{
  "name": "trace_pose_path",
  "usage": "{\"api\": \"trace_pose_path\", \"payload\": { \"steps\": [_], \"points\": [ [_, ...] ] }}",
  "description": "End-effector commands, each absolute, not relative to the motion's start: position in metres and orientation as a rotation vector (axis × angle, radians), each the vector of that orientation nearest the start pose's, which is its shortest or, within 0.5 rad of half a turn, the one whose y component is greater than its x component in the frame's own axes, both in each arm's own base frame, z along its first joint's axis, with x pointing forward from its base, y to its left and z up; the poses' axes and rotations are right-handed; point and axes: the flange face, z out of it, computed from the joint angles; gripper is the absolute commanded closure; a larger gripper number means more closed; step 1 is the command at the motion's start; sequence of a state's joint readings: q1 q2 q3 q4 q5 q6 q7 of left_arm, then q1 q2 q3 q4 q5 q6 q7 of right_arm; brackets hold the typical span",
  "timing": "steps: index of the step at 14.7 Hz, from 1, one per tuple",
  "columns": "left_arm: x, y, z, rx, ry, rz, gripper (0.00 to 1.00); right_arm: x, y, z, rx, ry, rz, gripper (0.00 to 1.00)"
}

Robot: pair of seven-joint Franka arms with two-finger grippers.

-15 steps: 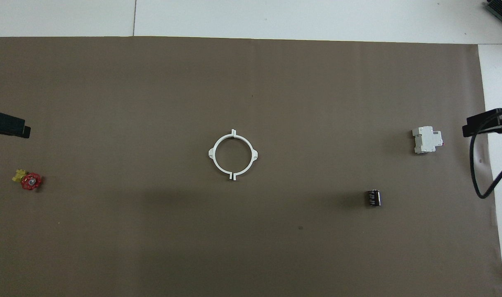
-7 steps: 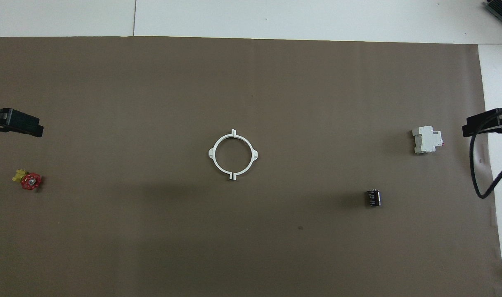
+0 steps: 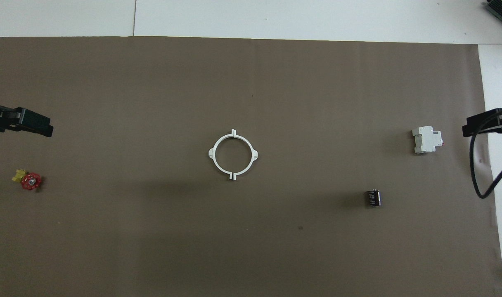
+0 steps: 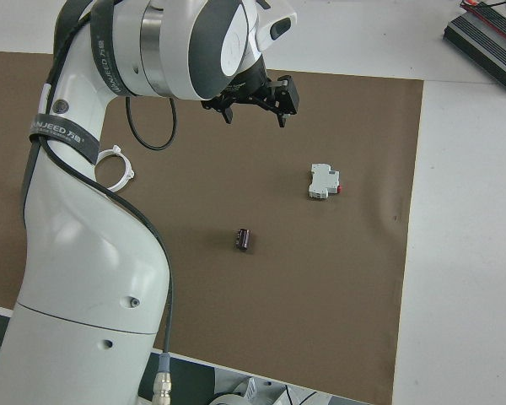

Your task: Assemble drain pipe with both arms

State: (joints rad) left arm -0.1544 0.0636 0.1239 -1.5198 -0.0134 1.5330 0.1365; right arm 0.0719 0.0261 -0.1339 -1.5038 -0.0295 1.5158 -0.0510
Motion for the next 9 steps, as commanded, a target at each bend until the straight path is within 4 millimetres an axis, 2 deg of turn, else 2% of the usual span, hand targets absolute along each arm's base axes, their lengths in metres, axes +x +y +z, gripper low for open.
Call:
{"api": "trace_pose_path", "payload": {
  "steps": [1, 4, 6, 9],
  "points": [
    [0.569, -0.025, 0.618, -3.140, 0.257, 0.076, 0.00, 0.553, -0.039, 0.639, -3.172, -0.015, 0.011, 0.00],
    [0.567, -0.029, 0.620, -3.140, 0.266, 0.059, 0.00, 0.553, -0.039, 0.639, -3.172, -0.015, 0.011, 0.00],
    [0.562, -0.041, 0.617, -3.142, 0.269, 0.048, 0.00, 0.553, -0.038, 0.639, -3.172, -0.017, 0.011, 0.00],
    [0.562, -0.043, 0.617, -3.142, 0.266, 0.058, 0.00, 0.553, -0.038, 0.639, -3.172, -0.017, 0.011, 0.00]
  ]
}}
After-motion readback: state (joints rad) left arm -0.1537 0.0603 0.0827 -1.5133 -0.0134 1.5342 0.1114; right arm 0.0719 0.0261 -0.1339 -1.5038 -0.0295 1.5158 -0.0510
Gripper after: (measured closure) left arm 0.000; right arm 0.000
